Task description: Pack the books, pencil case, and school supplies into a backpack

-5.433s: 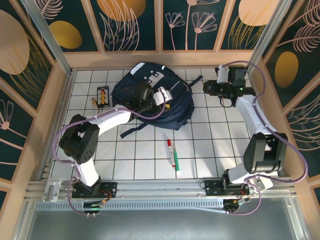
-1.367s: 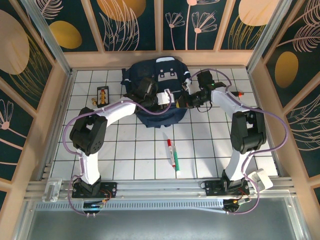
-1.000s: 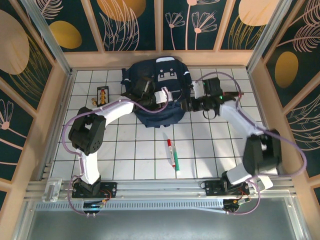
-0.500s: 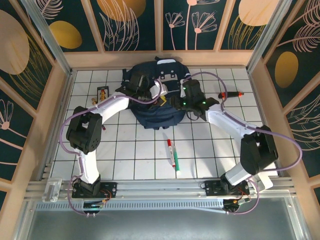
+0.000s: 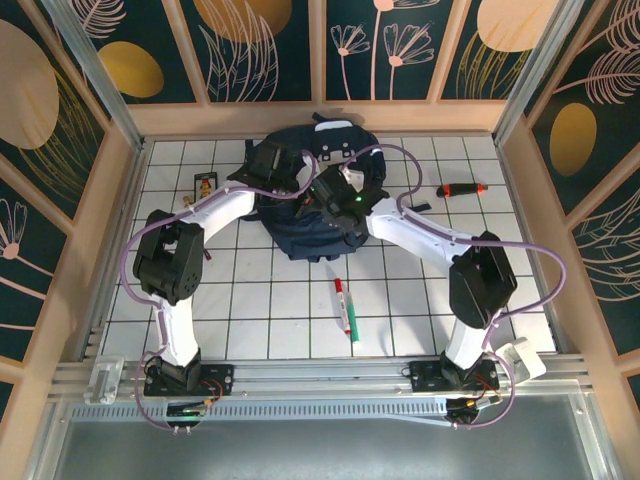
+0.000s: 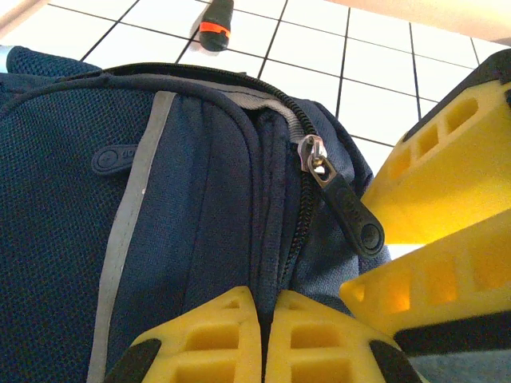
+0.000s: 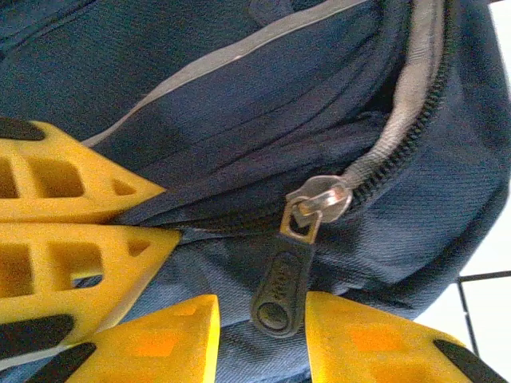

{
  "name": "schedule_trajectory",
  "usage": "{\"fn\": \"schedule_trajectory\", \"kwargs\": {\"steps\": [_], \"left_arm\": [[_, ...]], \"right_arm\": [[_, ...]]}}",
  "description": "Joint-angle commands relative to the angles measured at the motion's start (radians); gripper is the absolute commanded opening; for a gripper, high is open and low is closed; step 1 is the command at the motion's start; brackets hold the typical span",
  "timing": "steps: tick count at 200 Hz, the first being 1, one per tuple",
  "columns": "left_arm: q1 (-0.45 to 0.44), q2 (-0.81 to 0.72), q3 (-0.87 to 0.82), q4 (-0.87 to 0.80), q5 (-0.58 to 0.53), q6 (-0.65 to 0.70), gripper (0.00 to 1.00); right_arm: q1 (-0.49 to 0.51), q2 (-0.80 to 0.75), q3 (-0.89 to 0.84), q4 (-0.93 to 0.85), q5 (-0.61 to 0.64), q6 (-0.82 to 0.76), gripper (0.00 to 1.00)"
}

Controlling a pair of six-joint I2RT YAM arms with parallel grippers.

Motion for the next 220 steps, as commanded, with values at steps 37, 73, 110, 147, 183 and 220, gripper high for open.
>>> {"fn": "schedule_trajectory", "kwargs": {"steps": [37, 73, 110, 147, 183, 220], "left_arm": [[-0.006, -0.014, 0.006, 0.027, 0.194, 0.001, 0.0], [-0.004, -0.015, 0.0, 0.027, 0.194, 0.003, 0.0], [-0.003, -0.027, -0.026, 0.025, 0.152, 0.014, 0.0], [0.001, -0.078, -0.106, 0.03, 0.089, 0.097, 0.0], [0.009, -0.142, -0.193, 0.046, -0.019, 0.191, 0.0], [0.01, -0.165, -0.216, 0.041, -0.097, 0.278, 0.0]], "right_arm": [[-0.064, 0.041, 0.044, -0.007, 0.16, -0.024, 0.35], [-0.082, 0.03, 0.03, 0.059, 0.059, -0.098, 0.22], [-0.084, 0.031, 0.059, 0.023, 0.032, -0.14, 0.0], [-0.125, -0.002, 0.055, -0.017, -0.034, -0.202, 0.0], [-0.236, -0.082, -0.013, 0.012, -0.462, -0.386, 0.0], [-0.415, -0.152, -0.107, 0.056, -0.777, -0.428, 0.0]]}}
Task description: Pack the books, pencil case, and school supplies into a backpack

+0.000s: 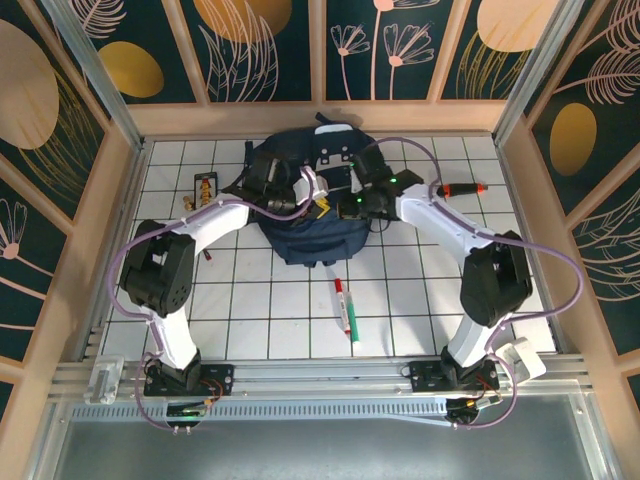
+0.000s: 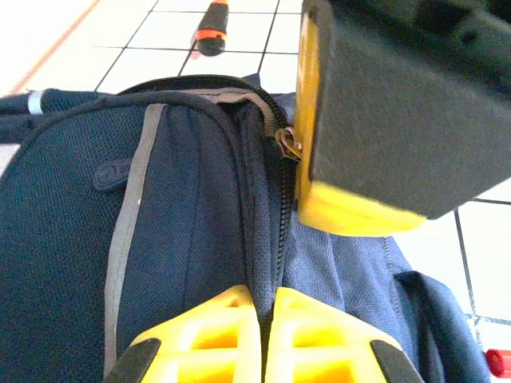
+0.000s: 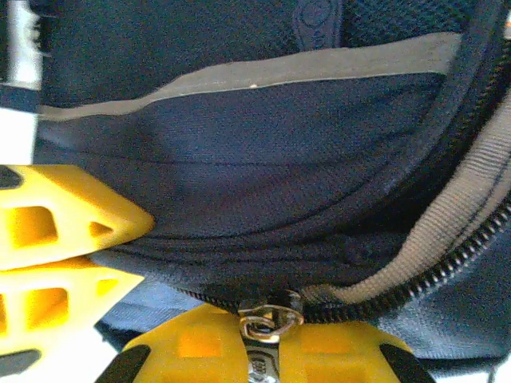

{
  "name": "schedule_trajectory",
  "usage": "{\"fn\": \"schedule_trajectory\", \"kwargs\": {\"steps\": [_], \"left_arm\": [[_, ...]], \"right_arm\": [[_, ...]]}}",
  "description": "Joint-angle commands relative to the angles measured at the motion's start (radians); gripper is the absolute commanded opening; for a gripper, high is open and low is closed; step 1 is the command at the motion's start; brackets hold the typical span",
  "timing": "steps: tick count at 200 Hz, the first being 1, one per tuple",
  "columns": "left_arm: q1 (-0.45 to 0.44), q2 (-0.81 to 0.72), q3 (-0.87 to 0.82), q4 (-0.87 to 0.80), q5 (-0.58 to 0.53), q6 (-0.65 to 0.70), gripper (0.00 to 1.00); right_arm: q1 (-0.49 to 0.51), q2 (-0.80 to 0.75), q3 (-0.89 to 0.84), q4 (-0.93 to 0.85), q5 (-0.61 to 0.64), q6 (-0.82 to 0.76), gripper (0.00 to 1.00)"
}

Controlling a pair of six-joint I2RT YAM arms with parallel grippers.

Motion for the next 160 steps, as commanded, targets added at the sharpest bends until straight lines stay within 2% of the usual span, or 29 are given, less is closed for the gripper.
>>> {"fn": "schedule_trajectory", "kwargs": {"steps": [1, 42, 57, 67, 84, 98, 119, 136, 143, 160], "left_arm": [[0.022, -0.049, -0.039, -0.078, -0.024, 0.11, 0.0], [0.022, -0.061, -0.058, -0.103, -0.113, 0.178, 0.0], [0.022, -0.07, -0.071, -0.094, -0.12, 0.172, 0.0], [0.022, -0.078, -0.081, -0.083, -0.108, 0.166, 0.0], [0.022, -0.094, -0.101, -0.056, -0.092, 0.16, 0.0], [0.022, -0.107, -0.119, -0.019, -0.086, 0.135, 0.0], [0.022, -0.105, -0.106, -0.019, -0.042, 0.115, 0.0], [0.022, -0.099, -0.093, -0.019, -0.033, 0.093, 0.0], [0.022, -0.097, -0.088, -0.023, -0.029, 0.089, 0.0], [0.022, -0.092, -0.071, -0.036, -0.02, 0.065, 0.0]], "right_arm": [[-0.164, -0.086, -0.054, 0.019, -0.154, -0.062, 0.0], [-0.285, -0.046, -0.055, -0.011, -0.393, -0.146, 0.0], [-0.295, -0.04, -0.046, -0.018, -0.447, -0.172, 0.09], [-0.294, -0.052, -0.054, -0.004, -0.405, -0.169, 0.1], [-0.295, -0.063, -0.055, 0.002, -0.273, -0.165, 0.02], [-0.291, -0.053, -0.041, -0.013, -0.2, -0.166, 0.01], [-0.232, -0.077, -0.053, 0.031, -0.168, -0.197, 0.1], [-0.157, -0.119, -0.074, 0.072, -0.134, -0.22, 0.25], [-0.129, -0.135, -0.087, 0.088, -0.126, -0.229, 0.28], [-0.058, -0.16, -0.109, 0.105, -0.041, -0.178, 0.36]]}}
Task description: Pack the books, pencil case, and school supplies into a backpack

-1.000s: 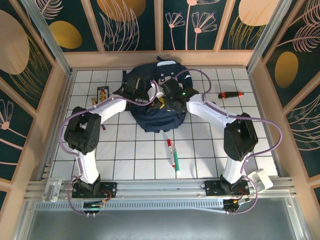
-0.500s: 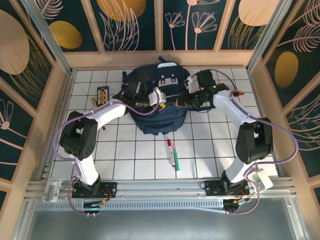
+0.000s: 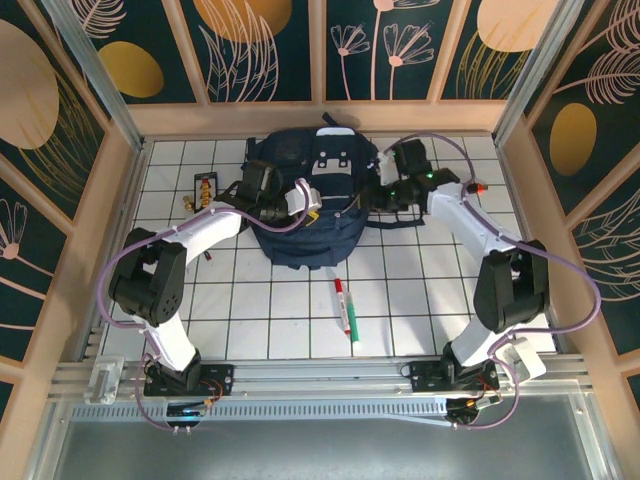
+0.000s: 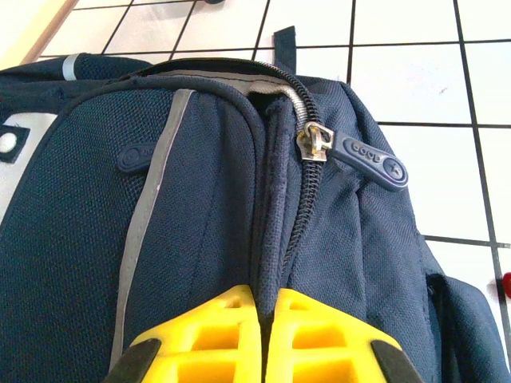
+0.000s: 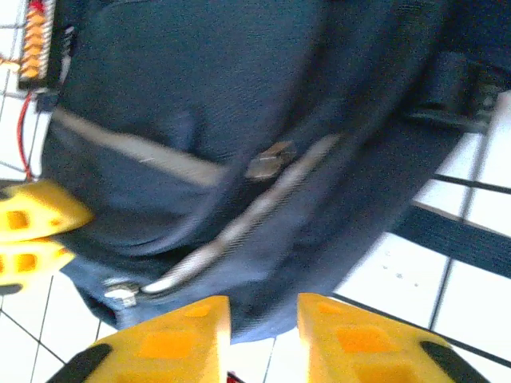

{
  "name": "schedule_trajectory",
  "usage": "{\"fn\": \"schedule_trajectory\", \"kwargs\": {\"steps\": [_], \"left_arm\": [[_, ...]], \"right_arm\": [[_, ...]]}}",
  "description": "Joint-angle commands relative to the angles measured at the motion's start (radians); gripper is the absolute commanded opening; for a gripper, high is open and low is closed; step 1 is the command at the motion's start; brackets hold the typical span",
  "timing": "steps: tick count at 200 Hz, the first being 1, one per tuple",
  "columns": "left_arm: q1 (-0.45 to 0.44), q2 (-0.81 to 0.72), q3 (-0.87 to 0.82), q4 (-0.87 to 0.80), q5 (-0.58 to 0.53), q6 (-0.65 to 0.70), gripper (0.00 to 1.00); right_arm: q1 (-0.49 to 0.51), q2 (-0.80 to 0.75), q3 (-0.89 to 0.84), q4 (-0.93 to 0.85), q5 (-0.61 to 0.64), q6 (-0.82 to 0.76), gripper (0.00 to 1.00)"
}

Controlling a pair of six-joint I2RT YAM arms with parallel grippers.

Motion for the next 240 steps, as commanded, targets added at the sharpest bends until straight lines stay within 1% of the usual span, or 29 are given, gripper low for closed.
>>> {"fn": "schedule_trajectory", "kwargs": {"steps": [1, 10, 20, 27, 35, 47, 58, 67, 102, 117, 137, 160, 185, 197, 212, 225, 231, 236, 240], "left_arm": [[0.006, -0.017, 0.035, -0.01, 0.068, -0.041, 0.0], [0.006, -0.011, 0.046, -0.024, 0.074, -0.048, 0.0], [0.006, -0.006, 0.057, -0.035, 0.084, -0.052, 0.0], [0.006, -0.004, 0.06, -0.037, 0.09, -0.053, 0.0], [0.006, -0.005, 0.059, -0.031, 0.099, -0.058, 0.0], [0.006, -0.009, 0.054, -0.012, 0.112, -0.068, 0.0], [0.006, -0.014, 0.047, 0.006, 0.12, -0.077, 0.0], [0.006, -0.016, 0.045, 0.01, 0.126, -0.075, 0.0], [0.007, -0.012, 0.058, -0.016, 0.132, -0.058, 0.0], [0.006, -0.01, 0.059, -0.016, 0.132, -0.058, 0.0], [0.007, -0.01, 0.057, -0.013, 0.132, -0.06, 0.0], [0.006, -0.013, 0.052, -0.007, 0.133, -0.064, 0.0], [0.006, -0.013, 0.049, -0.007, 0.133, -0.063, 0.0], [0.007, -0.012, 0.051, -0.007, 0.133, -0.062, 0.0], [0.007, -0.011, 0.051, -0.008, 0.13, -0.06, 0.0], [0.007, -0.012, 0.051, -0.011, 0.126, -0.056, 0.0], [0.007, -0.013, 0.049, -0.015, 0.123, -0.053, 0.0], [0.006, -0.013, 0.049, -0.017, 0.12, -0.051, 0.0], [0.007, -0.016, 0.048, -0.019, 0.117, -0.048, 0.0]], "right_arm": [[0.088, -0.077, -0.028, 0.051, 0.124, 0.018, 0.36], [0.123, -0.078, -0.035, 0.052, 0.198, 0.099, 0.4], [0.153, -0.077, -0.05, 0.06, 0.273, 0.192, 0.4], [0.201, -0.075, -0.063, 0.064, 0.331, 0.253, 0.4], [0.231, -0.073, -0.078, 0.08, 0.348, 0.293, 0.38], [0.249, -0.061, -0.095, 0.1, 0.321, 0.351, 0.37], [0.241, -0.053, -0.107, 0.125, 0.255, 0.374, 0.37], [0.233, -0.05, -0.11, 0.131, 0.231, 0.396, 0.37], [0.201, -0.044, -0.109, 0.16, 0.106, 0.389, 0.37], [0.181, -0.038, -0.115, 0.177, 0.042, 0.379, 0.33], [0.174, -0.018, -0.111, 0.16, 0.036, 0.373, 0.32], [0.17, -0.008, -0.125, 0.164, 0.034, 0.371, 0.34], [0.168, 0.005, -0.137, 0.186, -0.009, 0.362, 0.34], [0.168, 0.005, -0.143, 0.207, -0.033, 0.361, 0.29], [0.161, 0.001, -0.154, 0.235, -0.052, 0.364, 0.19], [0.161, -0.002, -0.158, 0.243, -0.069, 0.36, 0.07], [0.161, -0.005, -0.156, 0.24, -0.071, 0.358, 0.03], [0.129, -0.006, -0.155, 0.233, -0.072, 0.352, 0.0], [0.124, -0.007, -0.153, 0.226, -0.073, 0.346, 0.0]]}}
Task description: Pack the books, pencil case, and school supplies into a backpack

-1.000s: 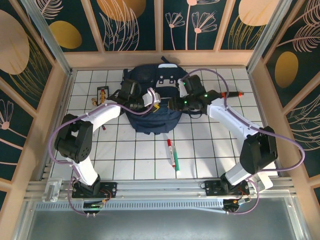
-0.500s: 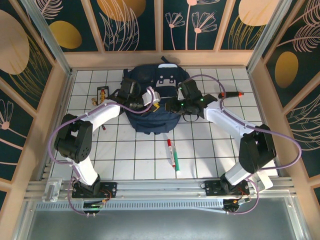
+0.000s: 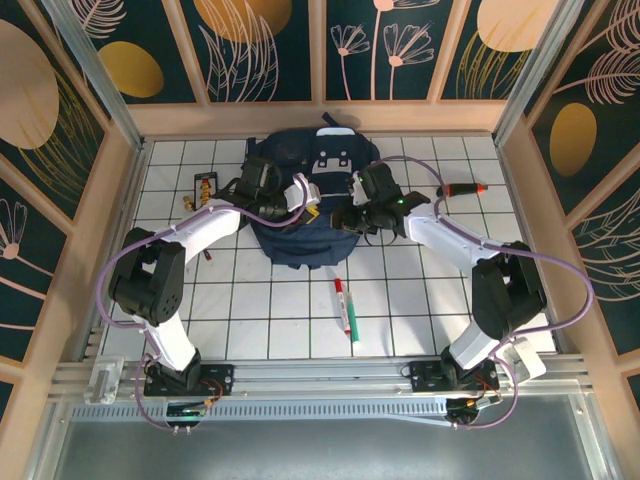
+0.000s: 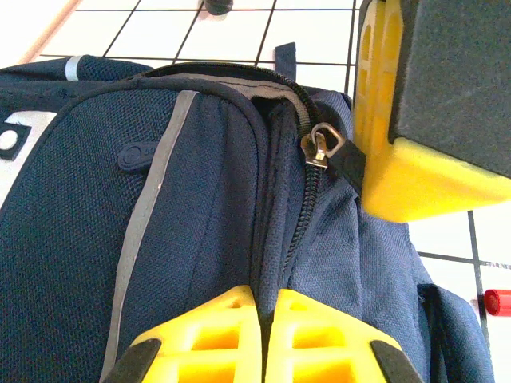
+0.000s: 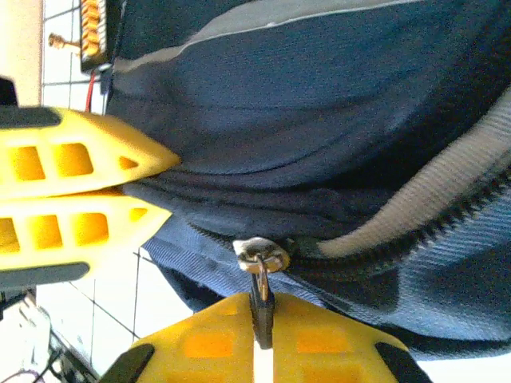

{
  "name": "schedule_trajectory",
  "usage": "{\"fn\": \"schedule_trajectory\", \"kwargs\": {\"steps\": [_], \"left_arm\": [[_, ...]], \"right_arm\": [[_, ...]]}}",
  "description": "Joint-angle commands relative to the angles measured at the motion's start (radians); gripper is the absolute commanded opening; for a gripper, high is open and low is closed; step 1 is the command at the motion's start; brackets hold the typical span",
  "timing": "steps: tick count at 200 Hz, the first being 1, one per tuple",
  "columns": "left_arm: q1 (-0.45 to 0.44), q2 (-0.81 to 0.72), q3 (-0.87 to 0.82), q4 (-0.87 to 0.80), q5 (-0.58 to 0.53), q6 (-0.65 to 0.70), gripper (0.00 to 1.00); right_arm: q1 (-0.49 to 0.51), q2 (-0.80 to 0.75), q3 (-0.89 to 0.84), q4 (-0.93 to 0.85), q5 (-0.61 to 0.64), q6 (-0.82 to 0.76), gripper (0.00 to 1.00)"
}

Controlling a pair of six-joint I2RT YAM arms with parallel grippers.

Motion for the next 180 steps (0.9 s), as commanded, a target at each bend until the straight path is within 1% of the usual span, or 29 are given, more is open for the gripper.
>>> {"fn": "schedule_trajectory", "kwargs": {"steps": [1, 24, 31, 51, 66, 77, 96, 119, 125, 147, 180], "left_arm": [[0.003, -0.016, 0.023, 0.001, 0.086, 0.004, 0.0], [0.006, -0.022, 0.012, -0.016, 0.074, 0.028, 0.0], [0.006, -0.025, 0.007, -0.024, 0.07, 0.042, 0.0], [0.006, -0.04, -0.013, -0.04, 0.042, 0.085, 0.0], [0.006, -0.05, -0.03, -0.055, 0.02, 0.127, 0.0], [0.006, -0.05, -0.037, -0.074, 0.006, 0.161, 0.0], [0.006, -0.05, -0.039, -0.107, -0.015, 0.195, 0.0], [0.007, -0.05, -0.053, -0.119, -0.018, 0.227, 0.0], [0.006, -0.084, -0.062, -0.109, -0.013, 0.232, 0.0], [0.006, -0.117, -0.095, -0.047, 0.014, 0.212, 0.0], [0.006, -0.109, -0.066, -0.051, 0.035, 0.199, 0.0]], "right_arm": [[-0.043, -0.002, -0.007, 0.022, -0.041, -0.015, 0.0], [-0.072, -0.006, 0.019, -0.066, 0.0, -0.095, 0.0], [-0.08, -0.006, 0.037, -0.108, 0.032, -0.141, 0.0], [-0.096, 0.0, 0.086, -0.224, 0.183, -0.257, 0.0], [-0.123, -0.004, 0.102, -0.263, 0.238, -0.334, 0.0], [-0.148, -0.007, 0.105, -0.268, 0.251, -0.369, 0.0], [-0.2, 0.005, 0.11, -0.262, 0.201, -0.402, 0.0], [-0.252, 0.052, 0.127, -0.248, 0.198, -0.444, 0.0], [-0.263, 0.067, 0.132, -0.242, 0.19, -0.45, 0.0], [-0.274, 0.098, 0.147, -0.21, 0.088, -0.495, 0.0], [-0.276, 0.039, 0.099, -0.148, -0.076, -0.562, 0.0]]}}
